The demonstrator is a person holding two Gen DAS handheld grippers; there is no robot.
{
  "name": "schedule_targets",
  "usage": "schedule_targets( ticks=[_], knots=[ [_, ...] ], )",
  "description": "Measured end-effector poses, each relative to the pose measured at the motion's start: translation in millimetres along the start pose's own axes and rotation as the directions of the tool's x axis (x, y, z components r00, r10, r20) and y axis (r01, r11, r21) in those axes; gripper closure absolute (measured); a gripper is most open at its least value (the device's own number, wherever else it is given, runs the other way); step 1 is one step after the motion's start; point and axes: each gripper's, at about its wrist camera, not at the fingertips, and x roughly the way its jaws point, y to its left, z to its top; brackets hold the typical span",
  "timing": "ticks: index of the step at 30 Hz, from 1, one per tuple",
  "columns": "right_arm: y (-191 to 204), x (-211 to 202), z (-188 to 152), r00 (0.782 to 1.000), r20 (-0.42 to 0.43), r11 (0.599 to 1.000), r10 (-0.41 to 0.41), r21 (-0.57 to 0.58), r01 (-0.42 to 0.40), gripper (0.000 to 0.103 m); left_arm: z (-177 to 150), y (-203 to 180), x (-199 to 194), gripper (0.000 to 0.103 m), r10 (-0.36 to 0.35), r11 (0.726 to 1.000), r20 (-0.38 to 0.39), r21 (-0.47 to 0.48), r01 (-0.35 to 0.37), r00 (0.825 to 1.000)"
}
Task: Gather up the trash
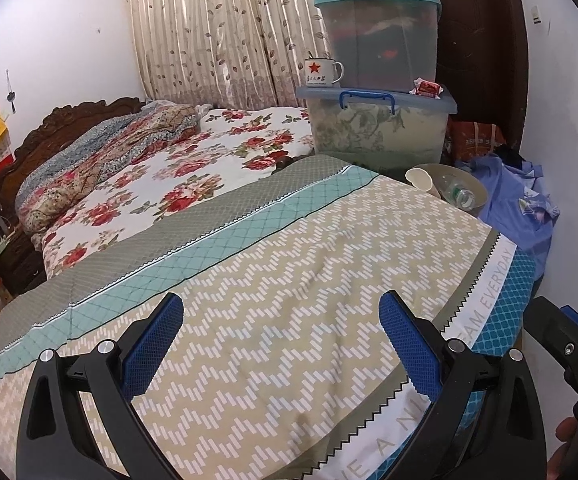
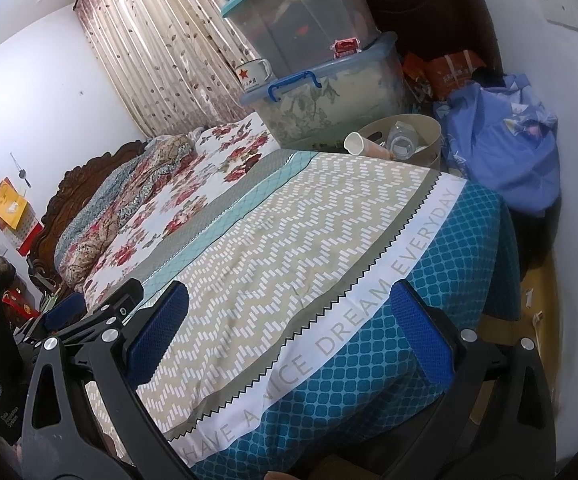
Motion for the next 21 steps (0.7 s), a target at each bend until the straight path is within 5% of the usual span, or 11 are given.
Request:
schedule_targets(
  ticks=[21],
  knots=[
    [-1.5, 1.1, -1.6, 1.0, -0.001, 1.0, 0.002, -0.005, -0.002, 0.003, -0.5, 2.9, -1.4, 0.009, 0.014, 1.0, 0.003, -0.004, -0.014, 1.0]
  ],
)
